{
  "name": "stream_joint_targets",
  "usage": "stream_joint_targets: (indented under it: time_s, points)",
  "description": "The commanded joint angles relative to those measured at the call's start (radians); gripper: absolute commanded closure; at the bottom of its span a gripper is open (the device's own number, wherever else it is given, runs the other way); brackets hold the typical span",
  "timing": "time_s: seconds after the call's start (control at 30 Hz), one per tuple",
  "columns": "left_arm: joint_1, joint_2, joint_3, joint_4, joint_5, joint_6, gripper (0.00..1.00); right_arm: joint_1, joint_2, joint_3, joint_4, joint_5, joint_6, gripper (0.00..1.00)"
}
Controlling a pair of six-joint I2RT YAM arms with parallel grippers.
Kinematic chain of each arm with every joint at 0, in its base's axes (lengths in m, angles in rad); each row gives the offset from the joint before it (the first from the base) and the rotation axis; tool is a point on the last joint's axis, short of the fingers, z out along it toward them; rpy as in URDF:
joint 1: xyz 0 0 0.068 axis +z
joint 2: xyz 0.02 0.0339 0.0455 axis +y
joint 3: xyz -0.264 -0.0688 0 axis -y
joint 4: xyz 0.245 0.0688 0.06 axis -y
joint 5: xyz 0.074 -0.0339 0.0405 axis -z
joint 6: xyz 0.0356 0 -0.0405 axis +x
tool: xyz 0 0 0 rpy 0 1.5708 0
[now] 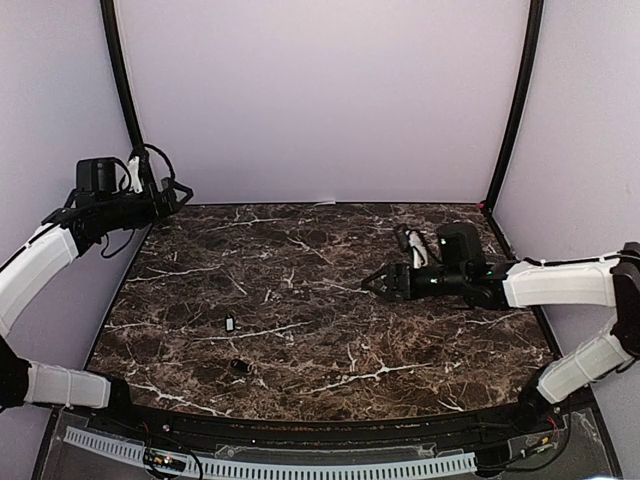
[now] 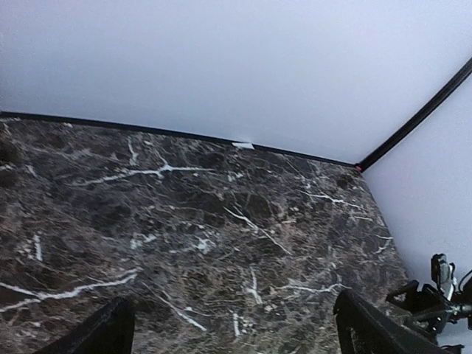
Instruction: Remove the keys from the keyring
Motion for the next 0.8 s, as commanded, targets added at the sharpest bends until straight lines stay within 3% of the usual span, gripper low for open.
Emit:
stream_joint_targets:
  time_s: [0.0,0.13,0.4,0.57,0.77]
  points:
    - [0.005,-0.094,-0.029,-0.084,-0.208,0.203,0.02,0.183,0.181,0.122,0.159,-0.074,-0.049,0.12]
    - [0.004,-0.164,-0.129,-0.003,-0.253,0.253,0.01,0.285,0.426,0.307,0.129,-0.137,-0.015,0.26]
    - [0.008,-0.219,-0.204,0.014,-0.380,0.336,0.01,0.445,0.717,0.649,-0.095,-0.087,-0.076,0.36]
    - [0.008,-0.252,-0.223,0.027,-0.368,0.346,0.01,0.467,0.830,0.763,-0.154,-0.160,-0.076,0.45]
    - [0.009,-0.287,-0.230,0.032,-0.395,0.358,0.01,0.488,0.877,0.825,-0.230,-0.141,-0.093,0.54]
